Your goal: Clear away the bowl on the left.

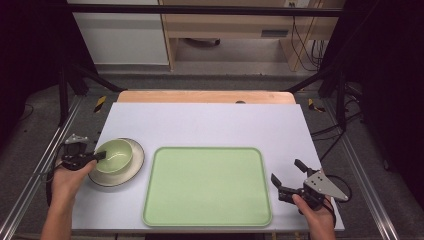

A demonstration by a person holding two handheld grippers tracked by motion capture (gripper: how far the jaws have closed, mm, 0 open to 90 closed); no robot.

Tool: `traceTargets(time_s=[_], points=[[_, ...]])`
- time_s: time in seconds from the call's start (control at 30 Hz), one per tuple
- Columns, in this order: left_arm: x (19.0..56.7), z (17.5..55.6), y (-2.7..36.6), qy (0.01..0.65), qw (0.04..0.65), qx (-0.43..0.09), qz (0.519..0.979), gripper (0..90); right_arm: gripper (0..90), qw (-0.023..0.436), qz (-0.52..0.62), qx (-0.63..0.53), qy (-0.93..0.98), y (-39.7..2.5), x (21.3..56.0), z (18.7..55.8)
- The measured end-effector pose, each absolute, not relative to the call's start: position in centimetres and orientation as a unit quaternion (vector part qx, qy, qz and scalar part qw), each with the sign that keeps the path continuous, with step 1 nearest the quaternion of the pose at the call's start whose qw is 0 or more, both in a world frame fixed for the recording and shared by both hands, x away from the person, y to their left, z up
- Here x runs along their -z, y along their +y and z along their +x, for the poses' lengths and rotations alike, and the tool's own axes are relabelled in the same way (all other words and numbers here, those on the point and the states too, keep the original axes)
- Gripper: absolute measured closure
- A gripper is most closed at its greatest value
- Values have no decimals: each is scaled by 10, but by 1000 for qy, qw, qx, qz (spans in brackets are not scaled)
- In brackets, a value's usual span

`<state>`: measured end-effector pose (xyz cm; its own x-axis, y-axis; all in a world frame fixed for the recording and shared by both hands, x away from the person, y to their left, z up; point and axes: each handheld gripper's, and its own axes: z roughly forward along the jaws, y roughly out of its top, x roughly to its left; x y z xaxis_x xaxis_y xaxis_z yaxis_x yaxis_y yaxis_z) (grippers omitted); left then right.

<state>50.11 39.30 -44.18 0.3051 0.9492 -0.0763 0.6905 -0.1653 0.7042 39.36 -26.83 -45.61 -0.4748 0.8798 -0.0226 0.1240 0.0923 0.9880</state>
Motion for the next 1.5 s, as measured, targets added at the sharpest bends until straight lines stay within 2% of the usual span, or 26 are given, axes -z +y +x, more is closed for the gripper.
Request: traceTargets(time_s=[0.5, 0.8, 1.5], points=[[443, 502, 391, 558, 324, -192, 740, 818, 55, 338, 385, -553, 658, -267, 457, 394], [441, 500, 395, 575, 359, -162, 718, 835, 55, 337, 385, -553, 658, -267, 457, 394], [432, 497, 394, 579, 372, -163, 707, 831, 55, 340, 382, -556, 656, -268, 456, 395]])
